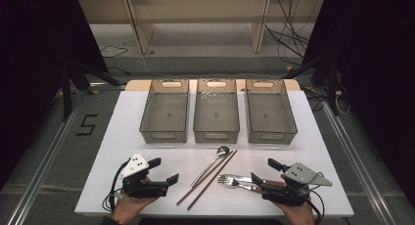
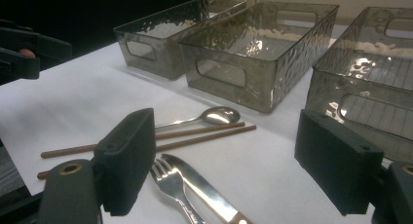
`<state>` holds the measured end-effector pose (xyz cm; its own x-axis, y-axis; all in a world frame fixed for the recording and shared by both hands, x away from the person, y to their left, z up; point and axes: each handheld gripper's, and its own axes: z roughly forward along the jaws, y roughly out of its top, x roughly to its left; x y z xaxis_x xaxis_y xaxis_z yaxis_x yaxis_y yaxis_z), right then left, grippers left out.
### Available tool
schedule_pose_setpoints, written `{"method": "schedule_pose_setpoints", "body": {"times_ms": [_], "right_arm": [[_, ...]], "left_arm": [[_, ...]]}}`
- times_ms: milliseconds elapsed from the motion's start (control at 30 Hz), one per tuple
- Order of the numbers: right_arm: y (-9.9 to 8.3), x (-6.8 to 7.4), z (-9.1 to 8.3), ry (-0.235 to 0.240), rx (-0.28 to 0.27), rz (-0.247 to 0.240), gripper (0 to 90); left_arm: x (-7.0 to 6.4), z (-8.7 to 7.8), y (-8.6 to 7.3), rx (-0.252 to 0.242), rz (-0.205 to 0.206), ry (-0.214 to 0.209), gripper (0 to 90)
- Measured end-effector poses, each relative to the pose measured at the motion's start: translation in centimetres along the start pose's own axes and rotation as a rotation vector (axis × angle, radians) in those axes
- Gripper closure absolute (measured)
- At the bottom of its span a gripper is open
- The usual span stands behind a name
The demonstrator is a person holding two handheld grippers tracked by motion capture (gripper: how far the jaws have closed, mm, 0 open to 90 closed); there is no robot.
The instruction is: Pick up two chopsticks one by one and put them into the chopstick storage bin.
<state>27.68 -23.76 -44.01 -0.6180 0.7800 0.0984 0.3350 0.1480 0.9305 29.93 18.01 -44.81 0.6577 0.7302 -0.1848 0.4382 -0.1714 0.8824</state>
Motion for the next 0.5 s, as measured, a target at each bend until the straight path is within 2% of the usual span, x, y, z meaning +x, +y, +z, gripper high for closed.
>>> {"method": "schedule_pose_setpoints", "body": {"times_ms": [233, 433, 500], "right_arm": [[0.0, 0.0, 0.0, -0.003, 0.003, 0.0, 23.6], [0.0, 0.0, 0.1, -0.005, 0.018, -0.001, 23.7], [0.0, 0.0, 0.2, -0.004, 0.021, -0.001, 23.7]], "left_arm": [[0.0, 0.2, 0.1, 0.028, -0.006, 0.008, 12.9], [-0.3, 0.5, 0.9, 0.126, -0.014, 0.026, 13.3], [-0.5, 0.5, 1.4, 0.142, -0.005, 0.036, 13.8]]}}
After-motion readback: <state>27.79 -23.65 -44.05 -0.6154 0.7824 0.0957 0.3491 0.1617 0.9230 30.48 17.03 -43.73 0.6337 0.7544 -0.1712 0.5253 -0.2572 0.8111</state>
